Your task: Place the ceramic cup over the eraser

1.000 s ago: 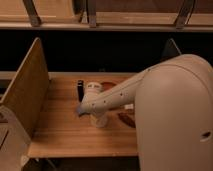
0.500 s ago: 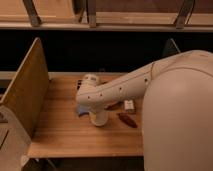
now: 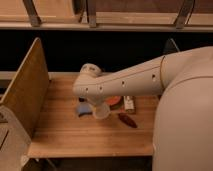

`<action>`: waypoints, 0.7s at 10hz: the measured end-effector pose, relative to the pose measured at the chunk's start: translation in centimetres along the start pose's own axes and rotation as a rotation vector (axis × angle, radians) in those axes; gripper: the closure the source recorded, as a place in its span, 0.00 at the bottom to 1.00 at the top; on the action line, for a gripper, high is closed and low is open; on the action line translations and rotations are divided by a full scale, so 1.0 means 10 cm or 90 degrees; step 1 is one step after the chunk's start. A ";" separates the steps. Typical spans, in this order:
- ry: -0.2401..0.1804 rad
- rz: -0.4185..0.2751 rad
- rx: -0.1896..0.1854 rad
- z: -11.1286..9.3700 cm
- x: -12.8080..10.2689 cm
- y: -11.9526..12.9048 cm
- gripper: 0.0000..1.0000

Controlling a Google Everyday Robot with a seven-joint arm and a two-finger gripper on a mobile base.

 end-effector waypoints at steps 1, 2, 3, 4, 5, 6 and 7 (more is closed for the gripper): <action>-0.020 0.010 0.006 -0.03 -0.07 -0.16 1.00; -0.043 0.020 0.011 -0.06 -0.16 -0.35 1.00; -0.069 0.028 0.014 -0.10 -0.26 -0.51 1.00; -0.099 0.037 0.012 -0.15 -0.37 -0.64 1.00; -0.119 0.045 0.010 -0.20 -0.44 -0.72 1.00; -0.120 0.047 0.009 -0.19 -0.44 -0.75 1.00; -0.121 0.046 0.009 -0.20 -0.45 -0.74 1.00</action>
